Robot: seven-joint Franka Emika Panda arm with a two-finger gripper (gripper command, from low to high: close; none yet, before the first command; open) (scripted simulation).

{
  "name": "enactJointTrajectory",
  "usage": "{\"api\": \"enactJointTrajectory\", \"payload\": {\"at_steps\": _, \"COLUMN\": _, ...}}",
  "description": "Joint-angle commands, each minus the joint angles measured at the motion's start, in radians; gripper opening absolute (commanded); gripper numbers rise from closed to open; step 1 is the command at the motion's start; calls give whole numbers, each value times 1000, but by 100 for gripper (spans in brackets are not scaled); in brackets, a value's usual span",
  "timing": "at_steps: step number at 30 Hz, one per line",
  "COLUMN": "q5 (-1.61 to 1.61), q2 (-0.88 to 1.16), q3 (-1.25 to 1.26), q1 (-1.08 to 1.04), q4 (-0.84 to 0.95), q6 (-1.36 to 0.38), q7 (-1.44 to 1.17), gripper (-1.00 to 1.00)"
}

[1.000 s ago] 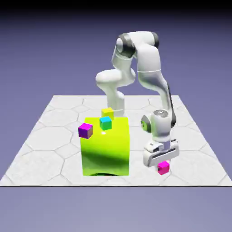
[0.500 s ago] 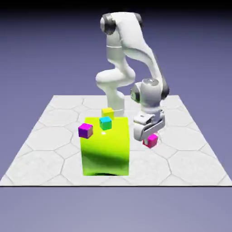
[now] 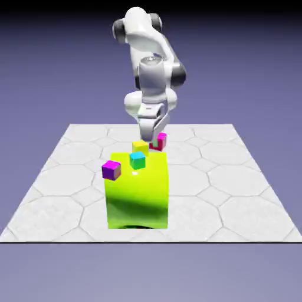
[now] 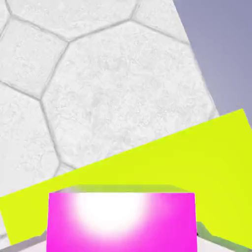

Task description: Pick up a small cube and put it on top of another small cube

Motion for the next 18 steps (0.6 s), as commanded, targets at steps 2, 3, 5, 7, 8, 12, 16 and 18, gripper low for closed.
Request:
{"api": "enactJointTrajectory", "payload": {"at_steps": 2, "q5": -22, "q2": -73, "q3": -27, "q1": -17, "q4": -13, "q6": -51, "q7": -61, "gripper": -100}}
{"api": "enactJointTrajectory", "payload": {"at_steps": 3, "q5": -33, "q2": -109, "q3": -40, "q1": -26, "q4": -19, "q6": -78, "q7": -92, "gripper": -100}}
{"api": "enactJointTrajectory", "payload": {"at_steps": 5, "q5": -54, "q2": -181, "q3": -67, "q1": -43, "q4": -31, "q6": -130, "q7": -153, "gripper": -100}}
{"api": "enactJointTrajectory", "payload": {"at_steps": 7, "q5": -74, "q2": -254, "q3": -94, "q1": -61, "q4": -44, "q6": -183, "q7": -215, "gripper": -100}}
{"api": "enactJointTrajectory", "payload": {"at_steps": 8, "q5": -79, "q2": -268, "q3": -100, "q1": -64, "q4": -46, "q6": -193, "q7": -228, "gripper": -100}}
{"api": "enactJointTrajectory", "payload": {"at_steps": 12, "q5": -103, "q2": -232, "q3": -133, "q1": -70, "q4": -142, "q6": -63, "q7": -232, "gripper": -100}}
{"api": "enactJointTrajectory", "payload": {"at_steps": 16, "q5": -117, "q2": -211, "q3": -151, "q1": -73, "q4": -196, "q6": 9, "q7": -234, "gripper": 100}}
{"api": "enactJointTrajectory", "payload": {"at_steps": 18, "q5": -101, "q2": -236, "q3": -129, "q1": -69, "q4": -132, "q6": -77, "q7": -231, "gripper": 100}}
